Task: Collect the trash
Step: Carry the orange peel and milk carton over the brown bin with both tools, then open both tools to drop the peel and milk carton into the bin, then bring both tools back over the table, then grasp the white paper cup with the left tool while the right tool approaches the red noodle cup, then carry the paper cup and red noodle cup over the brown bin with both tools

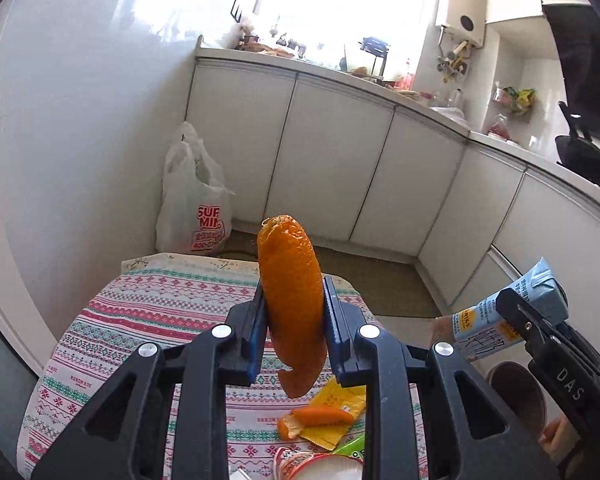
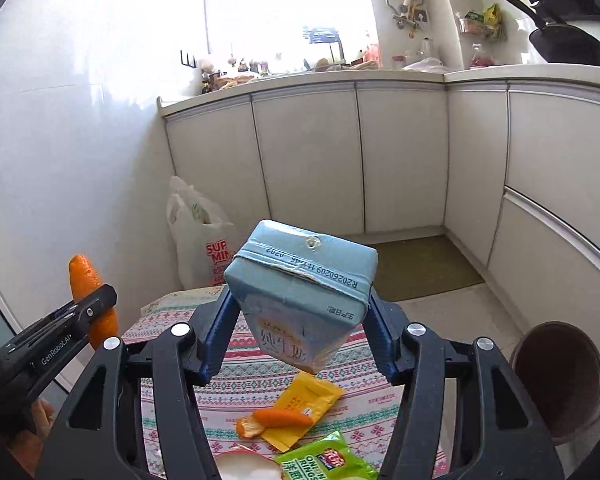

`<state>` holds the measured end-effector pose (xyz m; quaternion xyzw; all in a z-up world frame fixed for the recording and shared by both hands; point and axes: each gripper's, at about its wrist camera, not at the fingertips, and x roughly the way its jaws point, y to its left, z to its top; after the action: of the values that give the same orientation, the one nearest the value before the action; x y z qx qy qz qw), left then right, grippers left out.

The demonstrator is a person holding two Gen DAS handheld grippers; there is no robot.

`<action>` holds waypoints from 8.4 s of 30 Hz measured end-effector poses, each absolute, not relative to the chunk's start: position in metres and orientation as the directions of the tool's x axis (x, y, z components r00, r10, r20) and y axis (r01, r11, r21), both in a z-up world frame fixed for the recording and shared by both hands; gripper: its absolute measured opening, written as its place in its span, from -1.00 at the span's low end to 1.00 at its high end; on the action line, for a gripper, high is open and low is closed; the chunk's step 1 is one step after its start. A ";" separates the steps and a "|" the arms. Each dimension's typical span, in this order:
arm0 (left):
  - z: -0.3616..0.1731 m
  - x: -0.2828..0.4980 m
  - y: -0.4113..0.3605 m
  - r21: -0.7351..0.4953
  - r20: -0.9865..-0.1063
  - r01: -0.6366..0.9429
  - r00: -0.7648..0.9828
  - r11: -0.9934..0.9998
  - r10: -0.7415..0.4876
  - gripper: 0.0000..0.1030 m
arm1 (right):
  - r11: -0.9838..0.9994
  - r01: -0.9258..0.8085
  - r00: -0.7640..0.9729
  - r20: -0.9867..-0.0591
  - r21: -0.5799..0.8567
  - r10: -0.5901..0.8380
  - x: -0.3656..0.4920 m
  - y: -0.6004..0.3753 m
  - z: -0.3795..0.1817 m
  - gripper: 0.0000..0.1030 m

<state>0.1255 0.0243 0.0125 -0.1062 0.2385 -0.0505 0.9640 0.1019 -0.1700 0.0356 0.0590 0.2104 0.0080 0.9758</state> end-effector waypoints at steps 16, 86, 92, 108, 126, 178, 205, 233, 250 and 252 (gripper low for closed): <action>0.013 0.120 -0.074 -0.235 -0.426 0.221 0.852 0.947 -0.304 -0.47 | 0.978 0.190 0.912 -0.384 0.084 -0.144 0.083 -0.251 0.031 0.07; -0.071 0.160 -0.330 -0.339 -0.691 0.415 0.499 0.844 -0.523 0.38 | 0.692 0.719 0.559 -0.650 0.071 -0.514 0.046 -0.508 -0.067 0.86; -0.061 0.159 -0.280 -0.294 -0.699 0.334 0.564 0.896 -0.440 0.60 | 0.780 0.625 0.611 -0.634 0.020 -0.474 0.060 -0.459 -0.060 0.86; -0.056 0.144 -0.127 -0.194 -0.709 0.179 0.654 0.965 -0.264 0.67 | 0.925 0.379 0.707 -0.643 -0.006 -0.294 0.100 -0.335 -0.052 0.86; -0.065 0.136 -0.029 -0.325 -0.679 -0.011 0.699 0.946 -0.225 0.68 | 0.956 0.290 0.772 -0.580 -0.042 -0.260 0.101 -0.259 -0.051 0.86; -0.204 0.098 0.078 -0.502 -0.865 -0.341 0.210 0.795 -0.455 0.18 | 0.986 -0.161 0.556 -0.821 0.045 0.128 0.101 -0.160 -0.096 0.86; -0.092 0.095 0.127 -0.584 -0.726 -0.200 0.561 0.786 -0.397 -0.47 | 0.932 -0.355 0.394 -0.894 0.068 0.215 0.105 -0.105 -0.139 0.86; -0.092 0.097 0.118 -0.541 -0.739 -0.195 0.574 0.818 -0.352 -0.47 | 0.958 -0.280 0.520 -0.830 0.057 0.202 0.115 -0.106 -0.110 0.70; -0.075 0.098 0.107 -0.513 -0.710 -0.158 0.630 0.844 -0.314 -0.47 | 0.985 -0.138 0.715 -0.678 0.104 0.172 0.109 -0.145 -0.049 0.71; -0.070 0.098 0.103 -0.501 -0.702 -0.149 0.647 0.853 -0.299 -0.47 | 0.987 -0.121 0.738 -0.655 0.108 0.162 0.106 -0.149 -0.043 0.71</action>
<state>0.0980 0.1032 -0.0696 -0.2677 0.4181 -0.0434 0.8670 0.1063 -0.1492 -0.0429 0.0291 0.3537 0.0759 0.9318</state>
